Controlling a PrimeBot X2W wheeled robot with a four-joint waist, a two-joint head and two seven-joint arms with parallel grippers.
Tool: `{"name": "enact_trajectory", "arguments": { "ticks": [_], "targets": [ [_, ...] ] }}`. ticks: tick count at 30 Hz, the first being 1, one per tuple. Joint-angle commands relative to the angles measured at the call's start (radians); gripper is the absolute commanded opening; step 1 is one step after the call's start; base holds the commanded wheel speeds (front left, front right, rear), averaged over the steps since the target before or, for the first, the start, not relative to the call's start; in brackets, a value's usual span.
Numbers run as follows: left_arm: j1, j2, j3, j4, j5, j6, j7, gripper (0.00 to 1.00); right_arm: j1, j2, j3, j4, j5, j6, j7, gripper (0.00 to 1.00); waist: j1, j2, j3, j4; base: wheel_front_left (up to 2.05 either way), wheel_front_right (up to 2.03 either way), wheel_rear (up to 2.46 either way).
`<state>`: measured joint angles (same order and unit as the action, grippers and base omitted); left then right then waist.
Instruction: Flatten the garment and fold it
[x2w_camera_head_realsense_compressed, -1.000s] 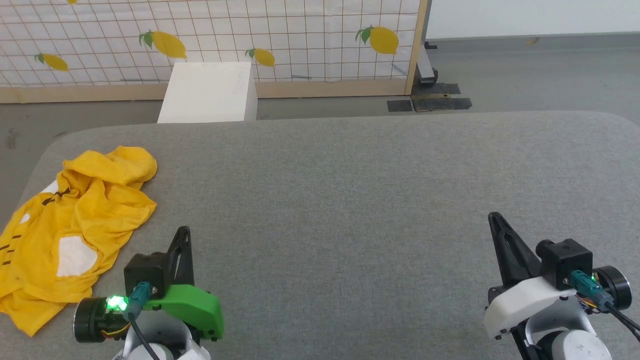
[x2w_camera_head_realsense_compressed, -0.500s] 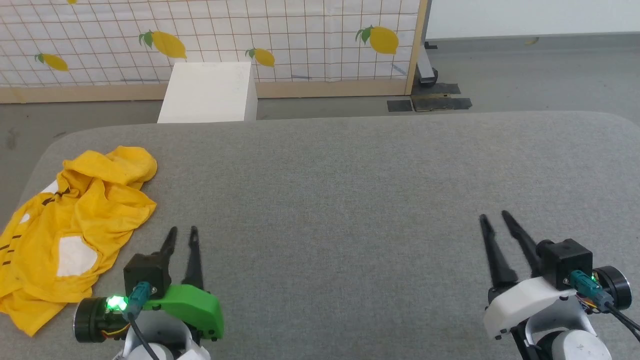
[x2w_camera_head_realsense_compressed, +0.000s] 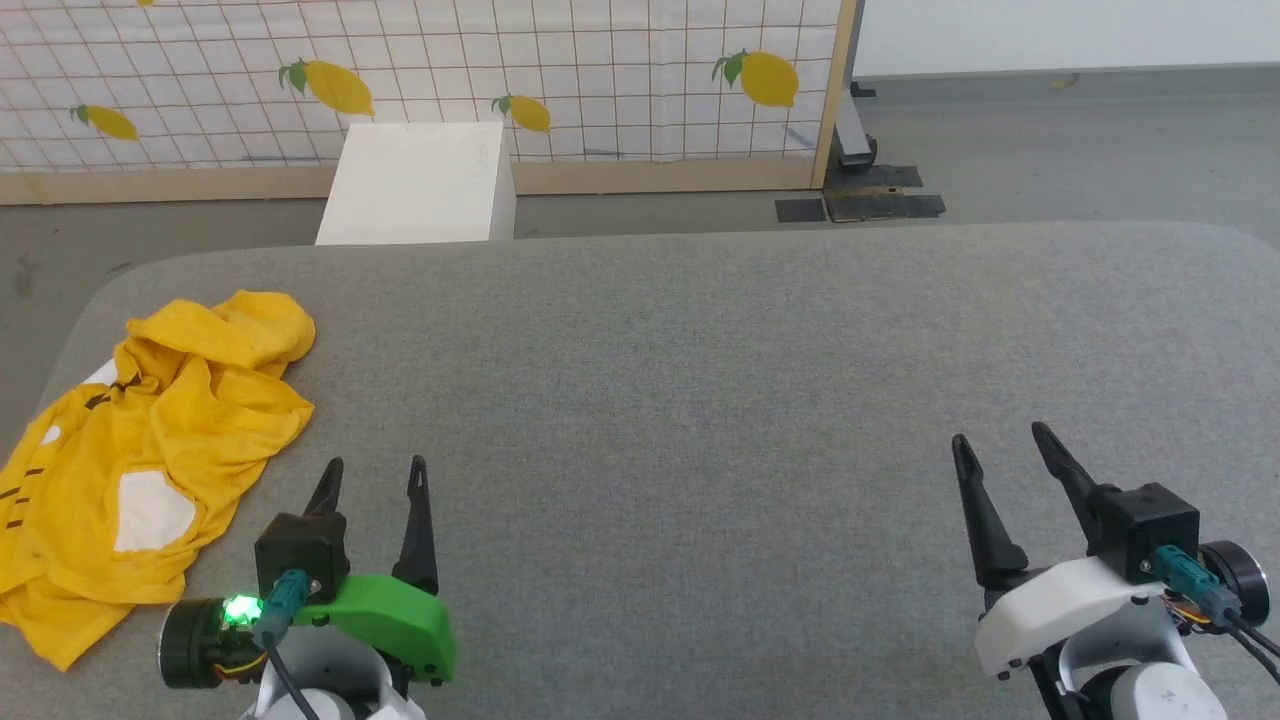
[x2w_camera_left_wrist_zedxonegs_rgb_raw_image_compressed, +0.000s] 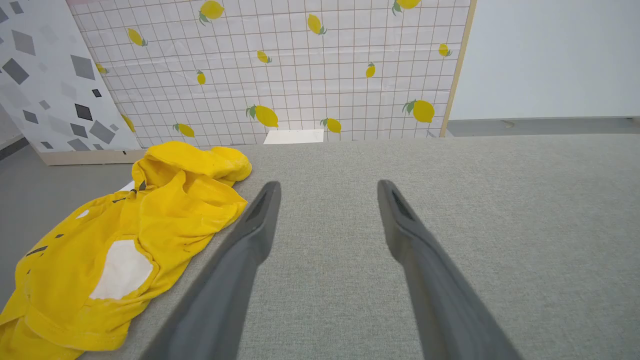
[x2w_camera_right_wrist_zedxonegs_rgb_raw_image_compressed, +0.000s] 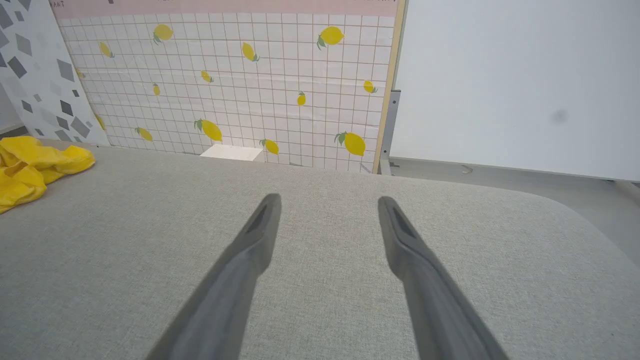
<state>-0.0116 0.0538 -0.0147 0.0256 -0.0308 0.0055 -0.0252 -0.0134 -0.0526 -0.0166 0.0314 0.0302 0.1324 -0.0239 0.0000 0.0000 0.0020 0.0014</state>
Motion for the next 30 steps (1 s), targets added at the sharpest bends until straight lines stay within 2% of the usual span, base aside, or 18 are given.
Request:
{"name": "enact_trajectory", "arguments": {
  "ticks": [1, 14, 30],
  "targets": [
    [-0.006, 0.0, -0.003, 0.006, -0.009, 0.007, -0.011, 1.0, 0.01, 0.0, -0.006, 0.008, 0.012, 0.0, -0.011, 1.0, 0.0, 0.0, 0.0, 0.002, 0.0, 0.0, 0.0],
    [-0.004, 0.001, 0.005, 0.014, -0.027, 0.021, -0.037, 1.0, 0.007, 0.001, -0.013, 0.033, 0.026, 0.0, -0.037, 1.0, 0.0, 0.0, 0.006, 0.046, 0.0, 0.0, 0.0],
    [0.003, 0.0, 0.006, 0.029, -0.051, 0.034, -0.07, 1.0, 0.012, 0.001, -0.024, 0.064, 0.044, -0.001, -0.071, 1.0, 0.0, 0.0, 0.01, 0.16, 0.0, 0.0, 0.0]
  ]
}}
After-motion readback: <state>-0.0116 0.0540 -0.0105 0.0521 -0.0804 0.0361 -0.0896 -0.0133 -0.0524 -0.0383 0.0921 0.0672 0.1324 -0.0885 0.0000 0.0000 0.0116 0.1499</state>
